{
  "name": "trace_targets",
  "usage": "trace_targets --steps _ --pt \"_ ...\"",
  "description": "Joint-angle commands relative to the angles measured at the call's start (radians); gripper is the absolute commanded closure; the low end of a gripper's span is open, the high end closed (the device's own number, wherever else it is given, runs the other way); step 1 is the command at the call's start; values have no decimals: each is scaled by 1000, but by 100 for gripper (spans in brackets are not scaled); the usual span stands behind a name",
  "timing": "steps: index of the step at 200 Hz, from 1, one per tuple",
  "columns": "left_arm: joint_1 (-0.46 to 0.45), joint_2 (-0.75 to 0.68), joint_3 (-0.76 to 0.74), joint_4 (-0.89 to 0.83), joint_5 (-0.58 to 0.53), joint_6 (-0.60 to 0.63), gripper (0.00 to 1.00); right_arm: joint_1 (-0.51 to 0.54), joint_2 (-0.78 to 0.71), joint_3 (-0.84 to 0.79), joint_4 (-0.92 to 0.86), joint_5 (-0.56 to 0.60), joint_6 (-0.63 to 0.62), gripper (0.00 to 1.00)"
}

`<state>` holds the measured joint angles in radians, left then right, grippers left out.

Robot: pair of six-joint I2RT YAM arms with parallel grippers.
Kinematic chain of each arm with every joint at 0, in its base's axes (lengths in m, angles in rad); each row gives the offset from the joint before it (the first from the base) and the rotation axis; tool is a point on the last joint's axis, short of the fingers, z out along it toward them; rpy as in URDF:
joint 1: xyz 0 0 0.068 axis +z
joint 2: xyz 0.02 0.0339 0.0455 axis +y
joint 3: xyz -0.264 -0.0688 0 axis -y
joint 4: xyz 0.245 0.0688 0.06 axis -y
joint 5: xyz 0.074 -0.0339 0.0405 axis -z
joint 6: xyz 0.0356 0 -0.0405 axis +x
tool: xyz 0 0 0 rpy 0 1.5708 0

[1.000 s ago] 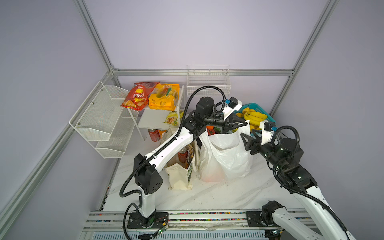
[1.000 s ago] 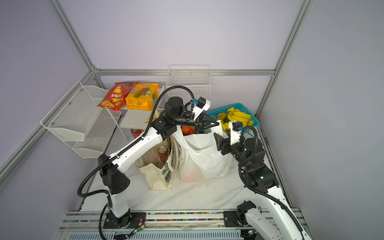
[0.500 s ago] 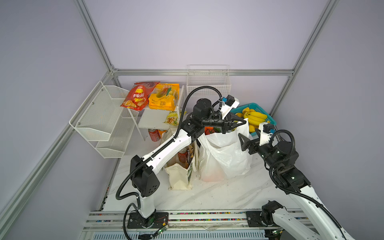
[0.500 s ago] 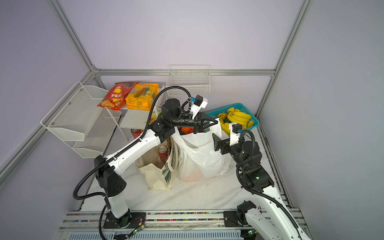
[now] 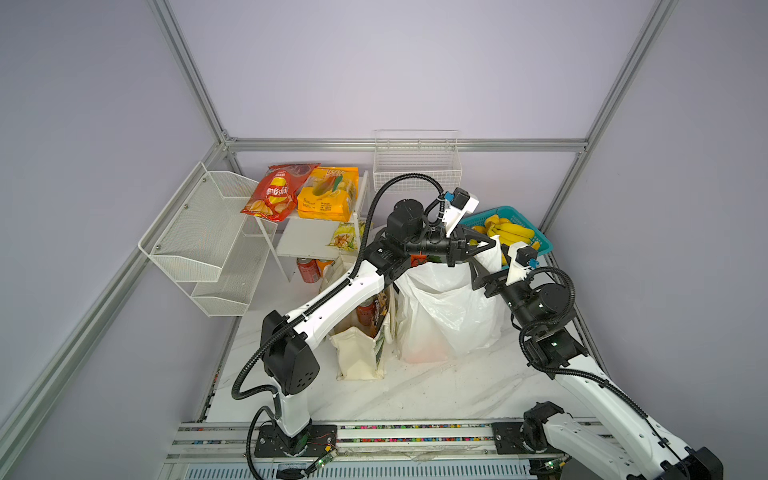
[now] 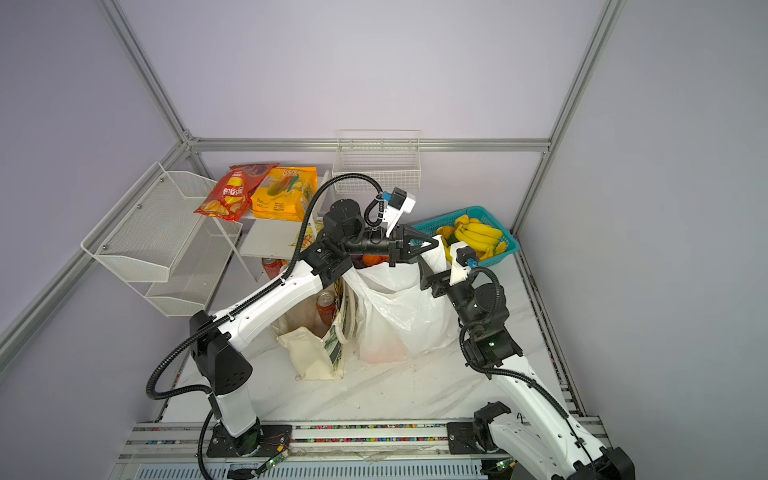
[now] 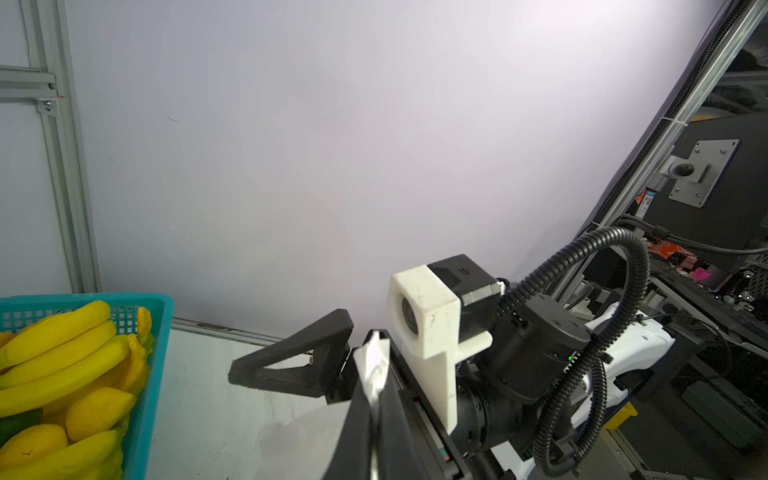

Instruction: Place the mixed food into the grocery bags and tie them

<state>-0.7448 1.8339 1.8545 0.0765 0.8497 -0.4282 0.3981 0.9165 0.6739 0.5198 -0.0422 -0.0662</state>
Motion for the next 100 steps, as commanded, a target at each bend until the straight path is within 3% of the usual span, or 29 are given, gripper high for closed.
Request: trace_targets --steps 1,21,55,100 --pt "-6 -64 -46 44 -13 -45 100 4 44 -2 161 38 -15 4" --pt "-6 -72 -60 33 -28 -60 100 5 85 -21 204 89 19 8" --pt "-5 -97 -82 10 -80 -70 100 6 86 -123 142 336 126 26" --pt "-5 -99 -77 -6 -115 -86 100 11 28 -271 87 321 183 33"
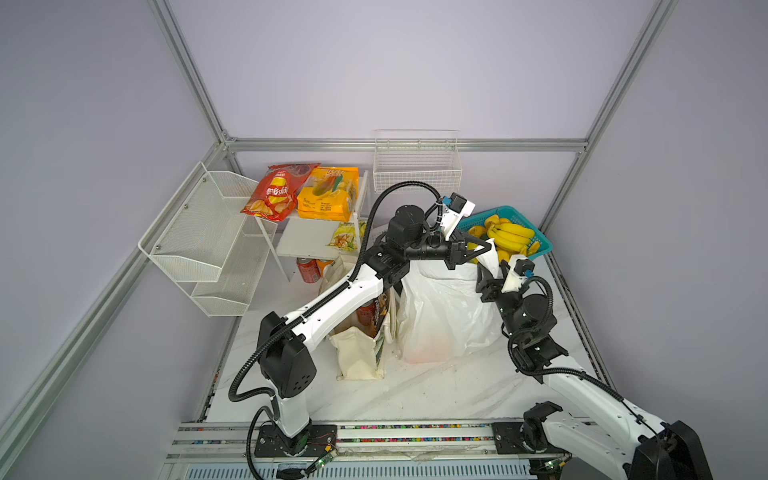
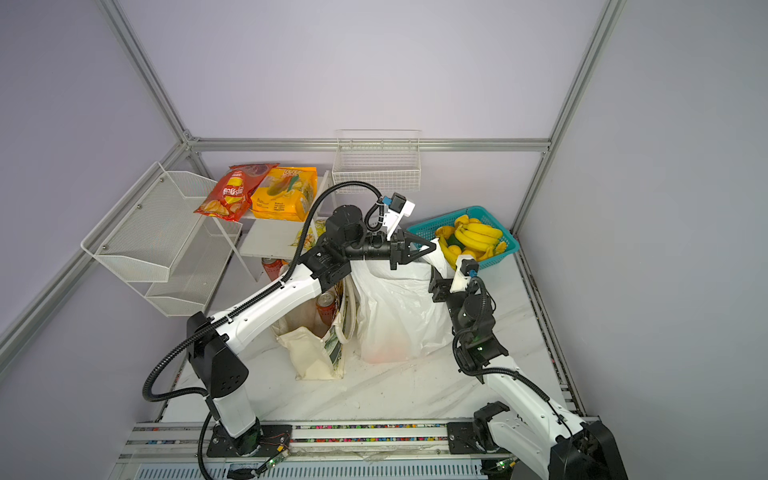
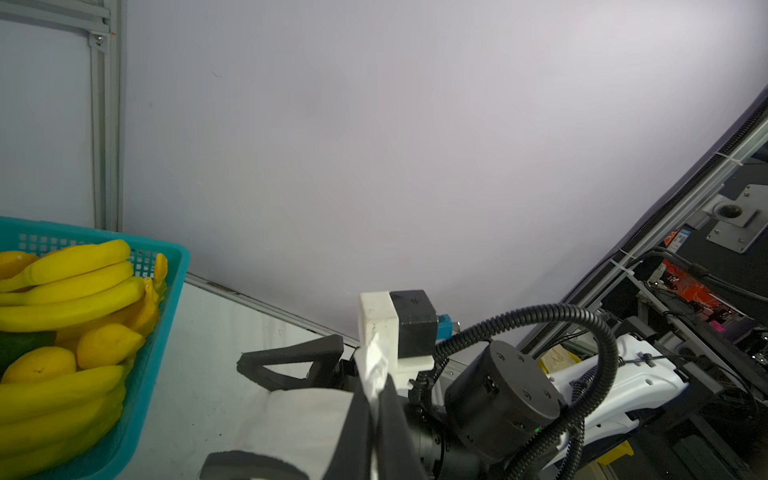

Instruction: Place the mixed food into the grocery bags and tie them

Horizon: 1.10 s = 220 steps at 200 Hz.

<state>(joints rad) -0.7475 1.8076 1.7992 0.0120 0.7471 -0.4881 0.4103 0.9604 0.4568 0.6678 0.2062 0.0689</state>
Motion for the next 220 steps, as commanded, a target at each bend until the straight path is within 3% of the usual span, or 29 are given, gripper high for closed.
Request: trace_targets --steps 1,17,67,119,162,220 --pt "-3 -73 -22 58 -12 -26 100 -2 -18 -55 -61 70 48 33" --pt "-1 -73 -27 50 -15 -23 100 -1 -60 -60 -58 21 36 31" --pt "-3 -76 -42 55 -21 -22 100 0 -72 28 -32 -100 4 12" --pt "-1 -77 -45 56 -20 -22 100 0 -1 77 96 -191 -43 6" --pt "-1 -77 -64 91 -25 -65 100 10 126 132 194 -130 13 7" --pt "-1 -96 -131 199 -69 -191 100 122 142 84 87 278 113 27"
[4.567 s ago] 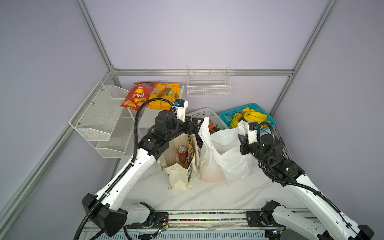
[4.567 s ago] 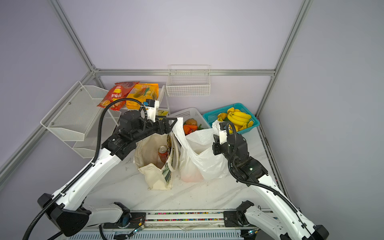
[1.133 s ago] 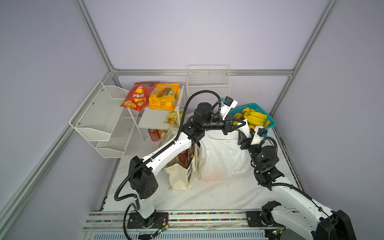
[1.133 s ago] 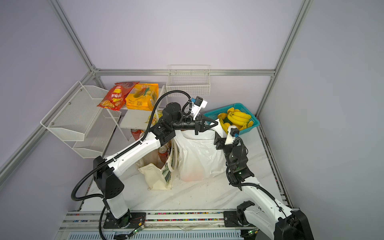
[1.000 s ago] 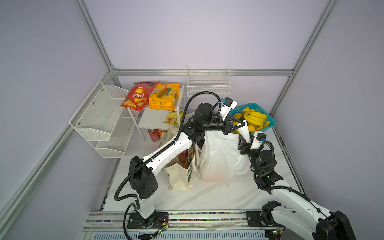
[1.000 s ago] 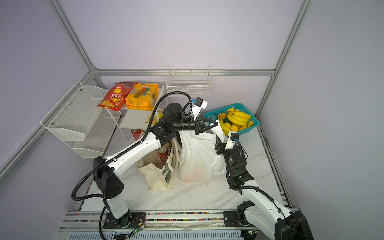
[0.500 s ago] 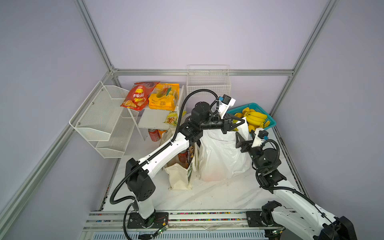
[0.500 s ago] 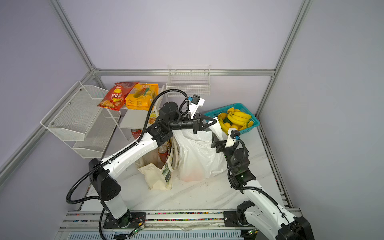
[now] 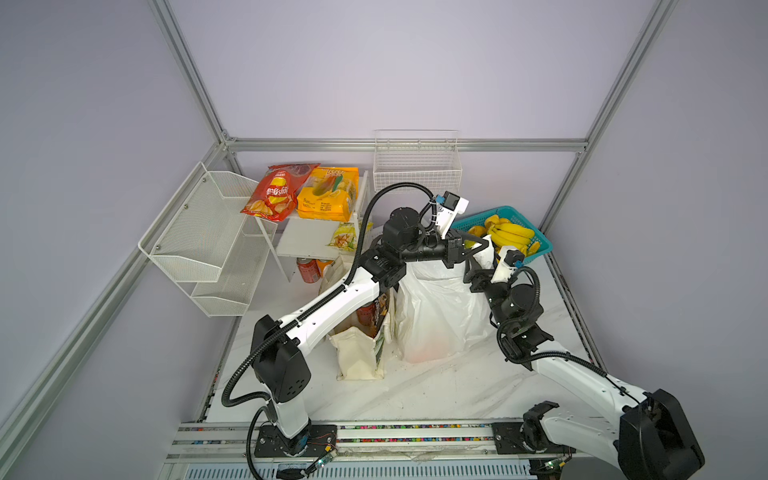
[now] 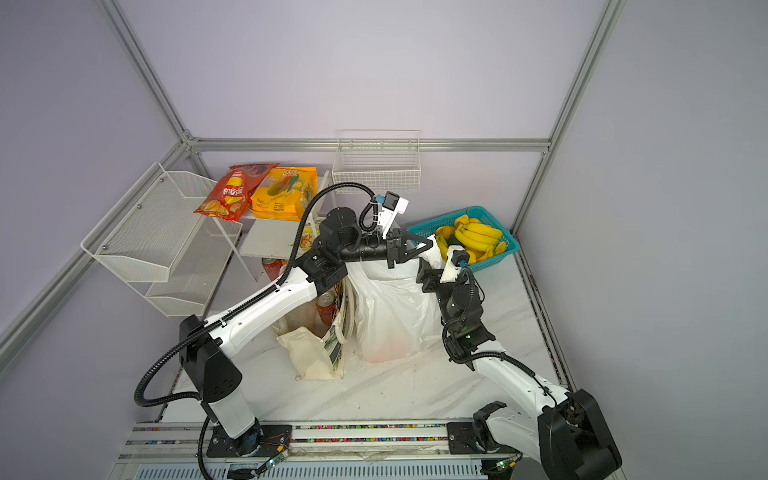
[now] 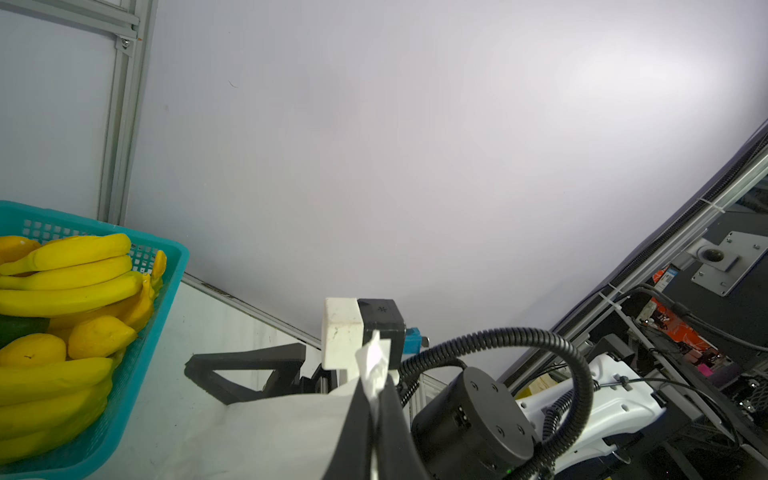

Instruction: Place the mixed food into the grocery bags and tie them

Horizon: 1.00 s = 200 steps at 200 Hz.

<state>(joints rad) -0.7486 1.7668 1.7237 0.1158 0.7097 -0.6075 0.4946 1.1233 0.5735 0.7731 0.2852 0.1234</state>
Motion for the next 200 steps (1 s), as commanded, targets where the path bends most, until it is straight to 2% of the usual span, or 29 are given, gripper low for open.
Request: trace_targets --steps 1,46,84,101,135,166,200 --pt "-1 -57 -56 95 -34 -72 100 39 -22 -35 -21 202 59 27" --pt "14 -107 -109 79 -116 -84 100 67 -59 -112 -109 212 77 38" --pt "15 -138 -166 93 -135 -92 100 68 -115 -126 -113 76 39 42" --pt "15 -144 -179 90 -138 -94 100 68 -139 -96 -159 8 29 37" --pt "15 -142 -174 78 -144 -88 100 68 -183 -69 -146 -86 -25 17" --pt "15 -134 -163 72 -141 -89 100 69 -152 -35 -70 -159 -77 10" --pt "15 -129 -154 69 -134 -91 100 70 -87 20 -10 -43 -81 7"
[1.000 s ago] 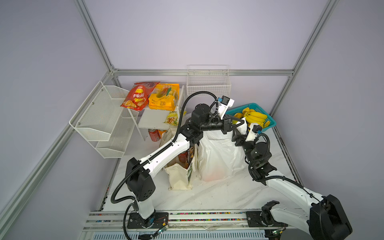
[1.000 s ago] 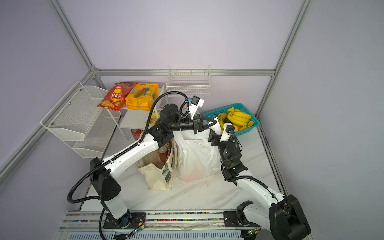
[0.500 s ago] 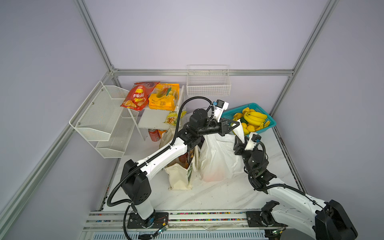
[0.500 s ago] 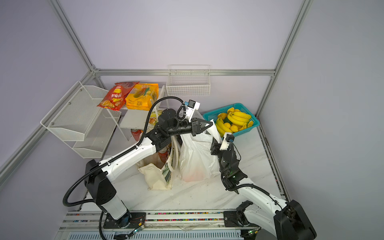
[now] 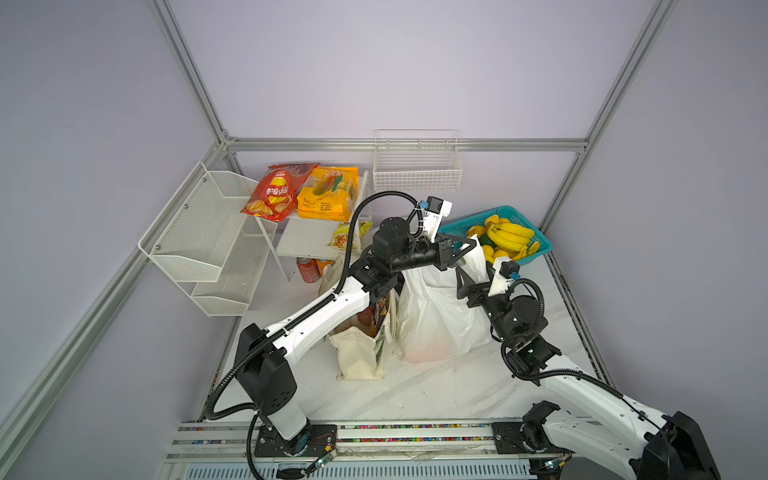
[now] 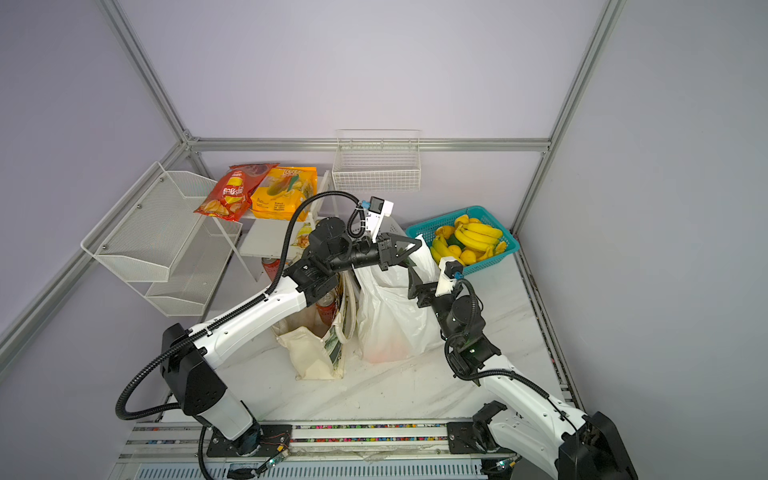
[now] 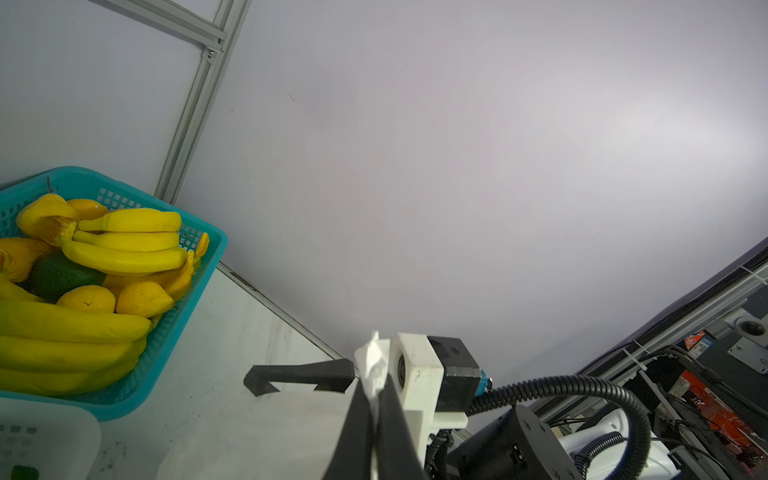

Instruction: Place the mixed food into the grocery bags and tie them

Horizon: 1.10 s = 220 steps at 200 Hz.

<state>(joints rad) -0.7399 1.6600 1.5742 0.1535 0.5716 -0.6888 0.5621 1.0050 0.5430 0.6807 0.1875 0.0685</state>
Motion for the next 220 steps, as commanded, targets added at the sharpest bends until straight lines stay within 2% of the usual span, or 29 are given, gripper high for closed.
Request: trace_targets --steps 1,22,41,72,82,103,121,142,174,199,220 --pt "6 -22 -5 31 4 -9 100 2 32 51 84 57 -26 7" --pt "7 -21 -1 31 7 -9 100 13 93 76 92 151 -21 11" --pt "6 -23 3 28 8 -9 100 15 137 63 62 218 -5 20" --pt "18 -41 -3 18 -1 2 100 15 102 -23 51 150 25 35" --pt "27 -46 -7 18 -4 3 100 15 83 -43 38 132 27 37" --pt "42 -46 -13 18 -2 5 100 15 44 -39 -15 46 13 32" --pt "49 -46 -15 14 2 10 100 15 7 18 -117 -50 -13 16" --pt "59 -51 -16 3 4 21 100 12 -38 94 -279 -142 -52 3" --pt "76 -54 -17 -16 16 36 100 3 -126 183 -526 -242 -71 3" --pt "84 -55 -17 -31 26 47 100 -2 -209 213 -603 -291 -61 3" --pt "94 -55 -10 -36 45 47 100 -20 -193 272 -657 -385 -74 3"
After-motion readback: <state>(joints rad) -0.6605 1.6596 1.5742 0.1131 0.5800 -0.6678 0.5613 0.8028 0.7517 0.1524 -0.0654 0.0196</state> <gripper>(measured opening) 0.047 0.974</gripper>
